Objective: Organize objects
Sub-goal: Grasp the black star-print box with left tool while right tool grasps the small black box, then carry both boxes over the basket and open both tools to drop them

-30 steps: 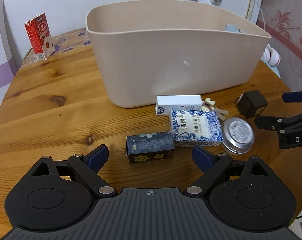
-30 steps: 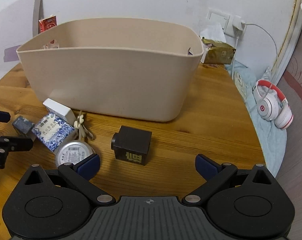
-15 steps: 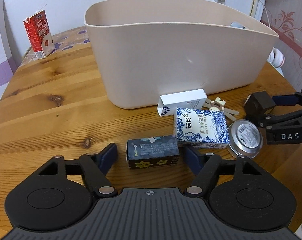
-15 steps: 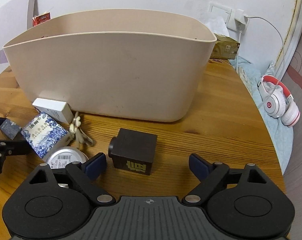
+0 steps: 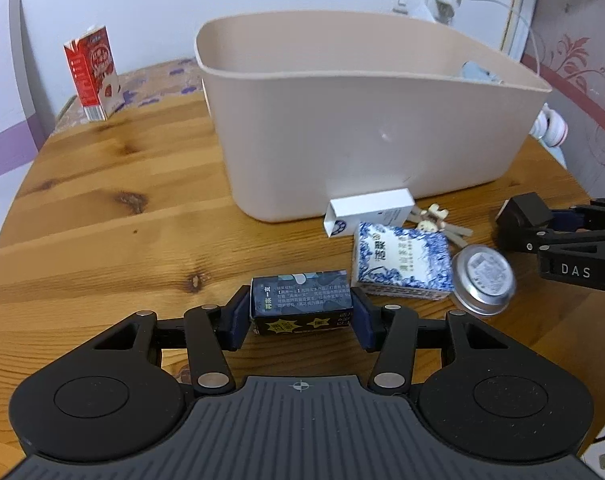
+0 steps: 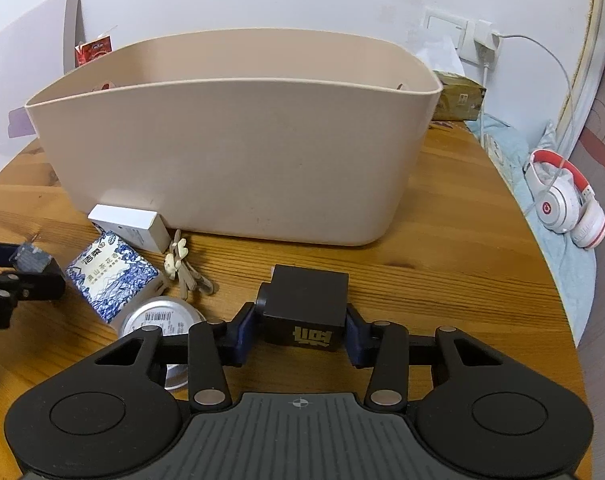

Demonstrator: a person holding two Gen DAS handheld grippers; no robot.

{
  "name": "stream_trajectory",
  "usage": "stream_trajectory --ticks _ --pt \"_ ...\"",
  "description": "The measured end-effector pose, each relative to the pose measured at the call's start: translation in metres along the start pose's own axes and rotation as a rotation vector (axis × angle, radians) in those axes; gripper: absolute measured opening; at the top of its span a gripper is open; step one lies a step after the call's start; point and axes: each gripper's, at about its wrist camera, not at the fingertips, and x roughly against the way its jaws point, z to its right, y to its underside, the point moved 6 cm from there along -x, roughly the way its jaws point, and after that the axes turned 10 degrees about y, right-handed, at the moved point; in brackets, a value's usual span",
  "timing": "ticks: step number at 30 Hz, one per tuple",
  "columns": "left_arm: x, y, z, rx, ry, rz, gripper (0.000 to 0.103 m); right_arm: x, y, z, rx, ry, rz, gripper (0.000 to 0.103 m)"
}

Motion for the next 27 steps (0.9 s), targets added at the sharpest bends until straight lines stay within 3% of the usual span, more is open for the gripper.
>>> stream_trajectory --ticks 5,12,19,27 --pt "0.019 -0.007 0.005 -0.013 0.017 0.037 0.052 0.020 -0.001 0.008 -0.023 0.013 0.035 0.042" --pt "0.052 -0.031 0.014 -0.049 0.031 0.120 0.052 0.060 -0.021 0.021 -0.048 0.045 0.156 0.042" --pt "0.076 -0.076 0.020 -0.081 0.017 0.233 0.052 0.087 -0.055 0.036 -0.080 0.055 0.277 0.042" --pt "0.070 -0.128 0.023 -0.113 0.002 0.283 0.052 0.092 -0.101 0.033 -0.034 0.077 0.376 0.042"
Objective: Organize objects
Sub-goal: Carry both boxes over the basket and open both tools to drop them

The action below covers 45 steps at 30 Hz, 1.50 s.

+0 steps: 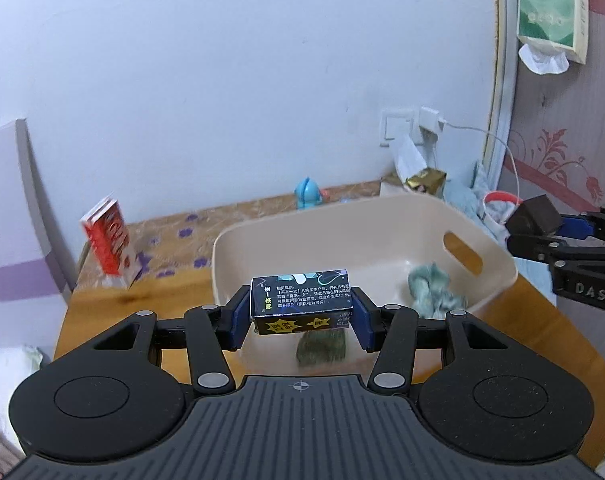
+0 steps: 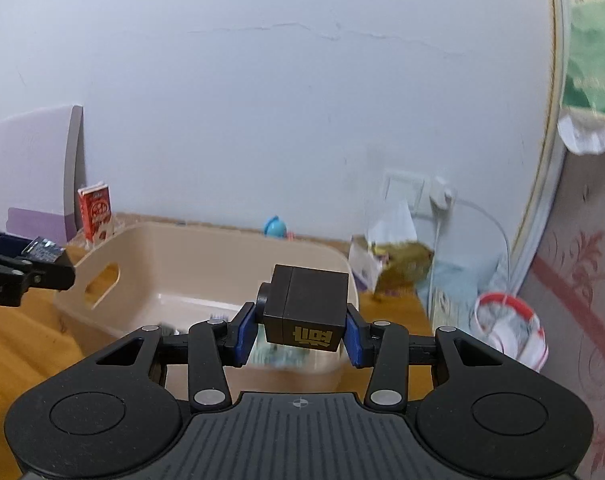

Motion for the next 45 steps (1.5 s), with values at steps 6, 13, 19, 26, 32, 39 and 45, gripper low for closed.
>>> stream_trajectory --ticks 6,13,19,26,32,39,45 --pt "-0.034 -0.020 -0.002 0.002 0.041 -0.052 0.052 -0.024 -0.026 -0.006 0.010 -0.011 0.009 0.042" --pt "-0.092 -0.018 -0.003 -0.015 0.058 -0.185 0.052 -0.063 -0.031 -0.014 0.039 -0.013 -0.064 0.042" --pt "-0.141 0.003 -0.004 -0.081 0.018 -0.324 0.052 -0.102 -0.016 -0.026 0.085 -0.039 -0.183 0.042" --pt "-0.164 0.021 -0.011 -0.047 0.038 -0.435 0.052 -0.133 0.010 -0.031 0.119 -0.071 -0.343 0.042" --pt "-0.164 0.018 -0.013 -0.014 0.044 -0.438 0.067 -0.138 0.016 -0.030 0.123 -0.075 -0.384 0.048" --pt "-0.134 0.000 -0.010 -0.036 0.020 -0.264 0.088 -0.122 0.009 -0.022 0.079 -0.052 -0.348 0.072" --pt "-0.099 -0.006 -0.006 -0.042 0.038 -0.206 0.089 -0.087 -0.003 -0.013 0.048 -0.031 -0.275 0.082"
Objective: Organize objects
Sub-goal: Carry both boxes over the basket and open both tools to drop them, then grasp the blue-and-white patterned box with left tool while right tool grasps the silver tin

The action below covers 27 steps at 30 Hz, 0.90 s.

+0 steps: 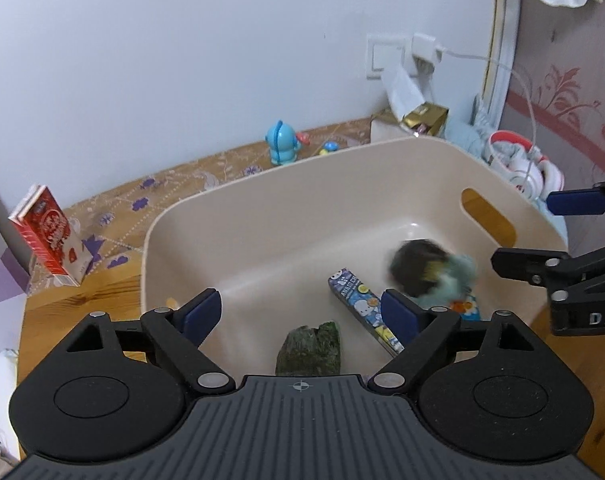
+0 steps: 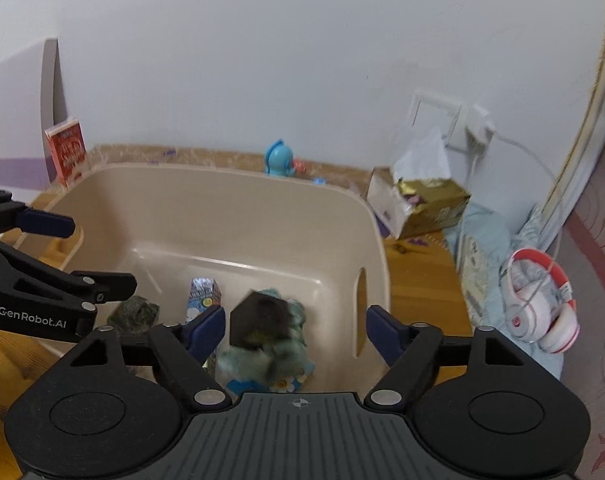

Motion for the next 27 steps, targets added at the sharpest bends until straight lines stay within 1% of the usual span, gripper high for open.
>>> stream_trajectory --ticks 2,6,8,12,16,19,23,27 --pt "0.013 0.004 0.001 -0.003 0.003 0.019 0.089 0.014 0.001 0.003 -0.017 0.003 0.028 0.089" --pt "0.037 0.016 0.002 -0.002 -0.011 0.043 0.089 0.040 0.010 0.004 -0.027 0.005 0.068 0.091" --pt "0.048 0.024 0.001 0.002 -0.015 0.052 0.089 0.051 0.016 0.002 -0.028 0.005 0.084 0.097" --pt "0.064 0.042 0.001 -0.002 -0.014 0.059 0.090 0.066 0.034 -0.004 -0.026 0.002 0.100 0.101" --pt "0.074 0.065 0.005 -0.022 -0.007 0.056 0.091 0.072 0.057 -0.014 -0.016 -0.010 0.080 0.103" --pt "0.076 0.084 0.009 -0.010 -0.001 0.050 0.091 0.069 0.077 -0.021 -0.010 -0.020 0.052 0.103" --pt "0.071 0.107 0.010 0.022 0.006 0.033 0.091 0.059 0.107 -0.033 0.031 -0.012 -0.001 0.103" --pt "0.064 0.125 0.012 0.029 0.009 0.015 0.091 0.053 0.129 -0.043 0.040 -0.046 -0.041 0.103"
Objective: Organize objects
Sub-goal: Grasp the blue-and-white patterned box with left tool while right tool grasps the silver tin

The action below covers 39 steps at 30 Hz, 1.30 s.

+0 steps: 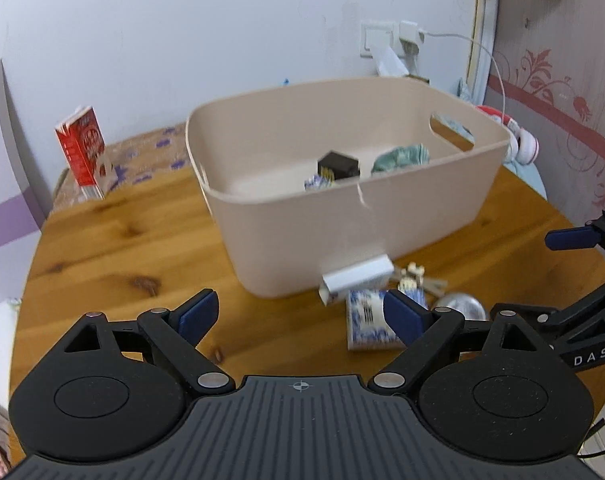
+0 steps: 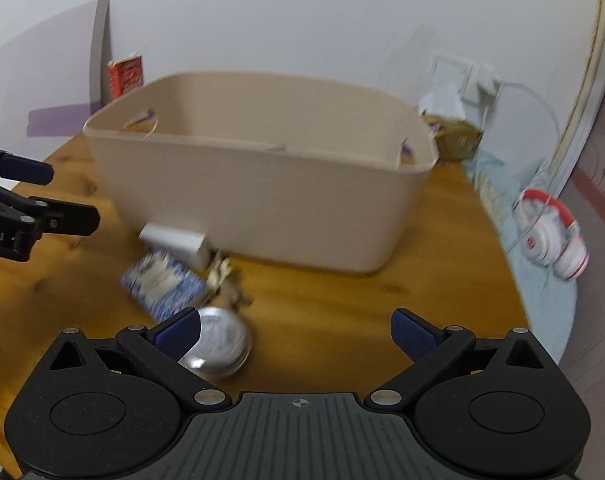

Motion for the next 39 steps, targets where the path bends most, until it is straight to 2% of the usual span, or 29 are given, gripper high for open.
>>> stream_trajectory --ticks 7,12,22,28,33,36,39 --pt "-0.017 0.019 0.006 0.011 0.020 -0.052 0.091 -0.010 0.022 -0.021 0.000 -0.058 -0.045 0.103" --pt "-0.029 0.026 0.013 0.023 0.032 -0.073 0.091 -0.023 0.028 -0.032 0.024 -0.049 -0.060 0.103" --pt "-0.049 0.026 0.035 0.032 0.096 -0.095 0.091 -0.038 0.030 -0.014 -0.032 -0.019 -0.052 0.102" --pt "-0.067 0.025 0.044 0.052 0.115 -0.130 0.091 -0.044 0.032 -0.003 -0.001 -0.058 -0.042 0.102" --pt "-0.080 0.025 0.037 0.079 0.039 -0.164 0.091 -0.048 0.029 -0.004 0.041 -0.091 -0.022 0.102" --pt "-0.080 0.024 0.034 0.086 0.041 -0.154 0.089 -0.052 0.026 -0.007 0.054 -0.113 -0.008 0.101" --pt "-0.078 0.022 0.031 0.095 0.044 -0.146 0.081 -0.052 0.021 -0.013 0.066 -0.142 0.017 0.089"
